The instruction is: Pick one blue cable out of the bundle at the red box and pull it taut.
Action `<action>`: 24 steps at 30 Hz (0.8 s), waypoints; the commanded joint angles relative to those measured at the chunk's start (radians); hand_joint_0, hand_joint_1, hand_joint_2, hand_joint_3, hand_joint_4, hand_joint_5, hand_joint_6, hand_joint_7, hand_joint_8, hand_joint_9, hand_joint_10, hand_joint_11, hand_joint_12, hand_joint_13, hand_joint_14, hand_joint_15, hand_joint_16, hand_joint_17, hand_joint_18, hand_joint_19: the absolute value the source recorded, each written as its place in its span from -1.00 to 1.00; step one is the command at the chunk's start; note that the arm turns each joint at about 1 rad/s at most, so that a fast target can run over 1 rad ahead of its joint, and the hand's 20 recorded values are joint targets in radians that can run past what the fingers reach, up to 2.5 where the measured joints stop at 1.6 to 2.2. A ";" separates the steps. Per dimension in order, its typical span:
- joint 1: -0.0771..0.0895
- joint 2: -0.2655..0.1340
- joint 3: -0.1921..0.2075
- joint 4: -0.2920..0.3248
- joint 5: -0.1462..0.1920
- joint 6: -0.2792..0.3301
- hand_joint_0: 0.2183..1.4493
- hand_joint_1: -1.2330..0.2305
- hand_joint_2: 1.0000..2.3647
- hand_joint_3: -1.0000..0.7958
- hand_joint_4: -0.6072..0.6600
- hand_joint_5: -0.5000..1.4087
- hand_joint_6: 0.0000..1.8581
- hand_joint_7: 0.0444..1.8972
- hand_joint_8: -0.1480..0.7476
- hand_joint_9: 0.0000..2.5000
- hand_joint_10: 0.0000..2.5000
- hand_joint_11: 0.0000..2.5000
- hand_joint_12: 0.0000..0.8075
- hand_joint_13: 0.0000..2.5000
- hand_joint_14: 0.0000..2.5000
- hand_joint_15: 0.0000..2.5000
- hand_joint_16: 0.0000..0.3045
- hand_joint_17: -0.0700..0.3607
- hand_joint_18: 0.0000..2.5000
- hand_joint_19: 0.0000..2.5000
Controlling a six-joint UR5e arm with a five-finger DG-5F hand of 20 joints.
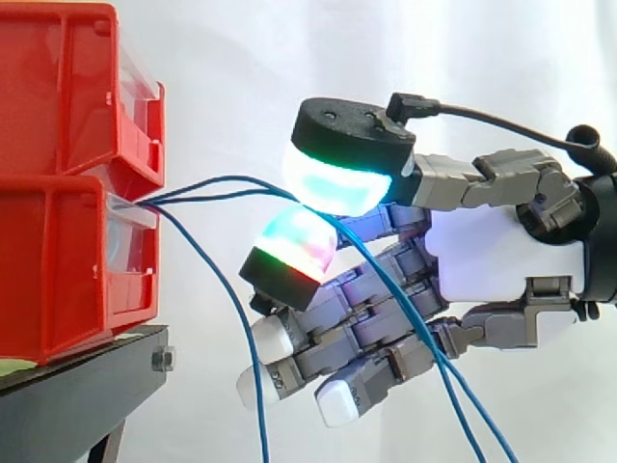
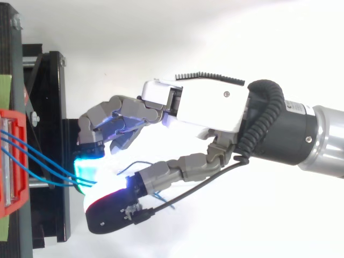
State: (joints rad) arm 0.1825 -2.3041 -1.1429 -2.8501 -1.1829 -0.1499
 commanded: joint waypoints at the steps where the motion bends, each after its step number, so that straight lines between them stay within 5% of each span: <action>1: 0.000 0.000 -0.001 0.000 0.000 0.000 -0.42 -0.26 -0.98 -0.25 0.28 -0.69 -0.16 0.27 0.12 -0.55 -0.99 -0.46 0.10 -0.61 -0.99 -0.81 -0.61 -0.06 -0.47 -0.62; 9: 0.000 0.000 0.000 0.000 -0.001 -0.002 -0.52 -0.20 -1.00 -0.44 0.31 -0.69 -0.16 0.25 0.17 -0.53 -0.99 -0.45 0.15 -0.59 -1.00 -0.81 -0.59 -0.02 -0.45 -0.62; 24: 0.000 0.000 0.000 0.000 0.000 -0.002 -0.41 -0.26 -0.99 -0.29 0.31 -0.68 -0.14 0.30 0.14 -0.53 -0.99 -0.45 0.10 -0.59 -0.99 -0.81 -0.61 -0.06 -0.45 -0.62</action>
State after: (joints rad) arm 0.1825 -2.3040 -1.1432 -2.8496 -1.1829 -0.1519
